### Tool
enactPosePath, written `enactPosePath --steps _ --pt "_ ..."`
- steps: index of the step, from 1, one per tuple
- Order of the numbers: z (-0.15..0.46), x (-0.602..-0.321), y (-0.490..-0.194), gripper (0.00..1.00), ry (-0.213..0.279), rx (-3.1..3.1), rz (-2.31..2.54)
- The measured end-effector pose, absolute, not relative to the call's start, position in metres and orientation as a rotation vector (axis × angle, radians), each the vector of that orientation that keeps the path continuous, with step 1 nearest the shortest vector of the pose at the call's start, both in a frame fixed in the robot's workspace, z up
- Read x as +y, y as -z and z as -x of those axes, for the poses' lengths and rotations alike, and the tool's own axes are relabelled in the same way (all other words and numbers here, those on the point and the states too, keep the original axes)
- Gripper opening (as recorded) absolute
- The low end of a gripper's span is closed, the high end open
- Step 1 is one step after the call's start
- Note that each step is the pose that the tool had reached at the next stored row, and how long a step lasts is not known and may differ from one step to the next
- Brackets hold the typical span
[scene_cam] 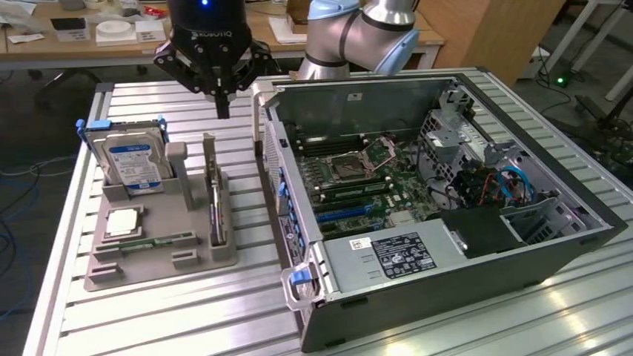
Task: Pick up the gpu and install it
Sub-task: 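Reach for the gpu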
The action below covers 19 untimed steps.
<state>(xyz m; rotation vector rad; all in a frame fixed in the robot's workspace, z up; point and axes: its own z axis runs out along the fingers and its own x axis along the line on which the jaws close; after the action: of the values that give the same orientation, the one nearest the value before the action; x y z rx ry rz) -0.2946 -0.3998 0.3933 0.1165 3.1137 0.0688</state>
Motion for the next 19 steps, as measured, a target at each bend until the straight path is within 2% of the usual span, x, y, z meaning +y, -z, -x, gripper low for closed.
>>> enactPosePath --steps 19 --pt "0.323 -0.4 -0.393 0.11 -0.069 3.114 -0.117"
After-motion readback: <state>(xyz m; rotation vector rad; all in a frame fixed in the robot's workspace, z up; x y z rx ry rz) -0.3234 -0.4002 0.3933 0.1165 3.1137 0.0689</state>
